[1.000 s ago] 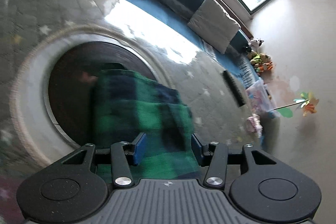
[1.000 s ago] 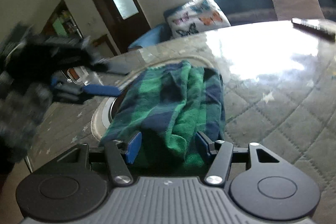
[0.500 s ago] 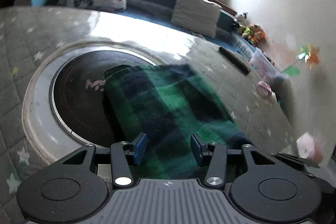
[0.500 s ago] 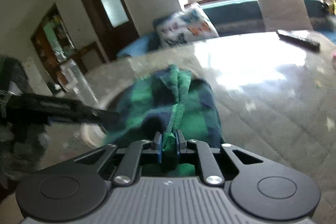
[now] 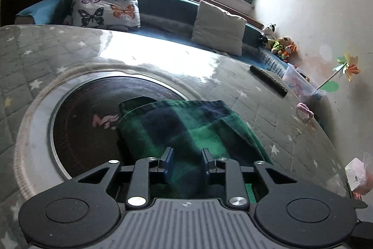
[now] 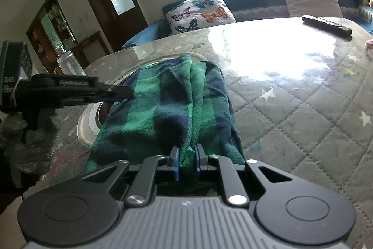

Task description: Fold clothes

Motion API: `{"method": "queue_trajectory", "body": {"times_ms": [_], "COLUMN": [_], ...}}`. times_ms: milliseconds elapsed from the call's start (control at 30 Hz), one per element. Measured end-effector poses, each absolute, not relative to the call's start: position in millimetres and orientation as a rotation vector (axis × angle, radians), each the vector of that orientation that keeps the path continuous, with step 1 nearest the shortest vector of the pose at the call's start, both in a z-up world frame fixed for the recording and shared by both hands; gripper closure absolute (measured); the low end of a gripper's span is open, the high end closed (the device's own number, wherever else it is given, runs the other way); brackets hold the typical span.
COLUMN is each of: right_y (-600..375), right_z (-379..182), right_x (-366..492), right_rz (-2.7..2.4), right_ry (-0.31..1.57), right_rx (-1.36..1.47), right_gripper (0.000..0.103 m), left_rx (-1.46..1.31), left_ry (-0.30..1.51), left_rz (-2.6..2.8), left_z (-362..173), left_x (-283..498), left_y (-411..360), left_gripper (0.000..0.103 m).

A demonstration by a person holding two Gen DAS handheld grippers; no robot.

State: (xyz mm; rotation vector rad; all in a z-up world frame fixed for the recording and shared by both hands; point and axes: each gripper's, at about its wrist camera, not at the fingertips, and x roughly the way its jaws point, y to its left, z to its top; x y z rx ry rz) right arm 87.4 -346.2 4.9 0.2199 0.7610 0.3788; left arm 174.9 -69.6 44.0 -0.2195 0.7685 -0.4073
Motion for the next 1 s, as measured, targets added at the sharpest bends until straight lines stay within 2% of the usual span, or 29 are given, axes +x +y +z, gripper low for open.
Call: {"method": "queue_trajectory", "body": {"times_ms": [167, 433, 800, 867, 1000], "right_y": [-351.7, -356.0, -313.9, -308.3, -309.5], "right_z": [23.4, 54.1, 37.3, 27.3, 10.0], "right_x": [92.6, 145.7, 237.6, 245.6, 252.8], "right_rz": [0.403, 0.458, 0.618, 0.624, 0.608], "right_ry": [0.729, 0.651, 0.791, 0.825, 0.850], "right_rx": [0.208, 0.145, 0.035, -0.002, -0.036], "right_gripper": [0.083, 0.083, 0.083, 0.084, 0.089], "left_rx": [-0.194, -0.195, -0.080, -0.043, 0.029], "left_ry": [0.775, 0.771, 0.754, 0.744, 0.715], "left_rz": [-0.439, -0.497, -0.599, -0.611, -0.629], "left_z": [37.5, 27.9, 27.7, 27.8, 27.2], "left_x": [184.8, 185.3, 166.9, 160.8, 147.5], "left_y": [-84.1, -98.1, -136.5, -145.5, -160.5], "left_gripper": [0.076, 0.076, 0.075, 0.074, 0.063]}}
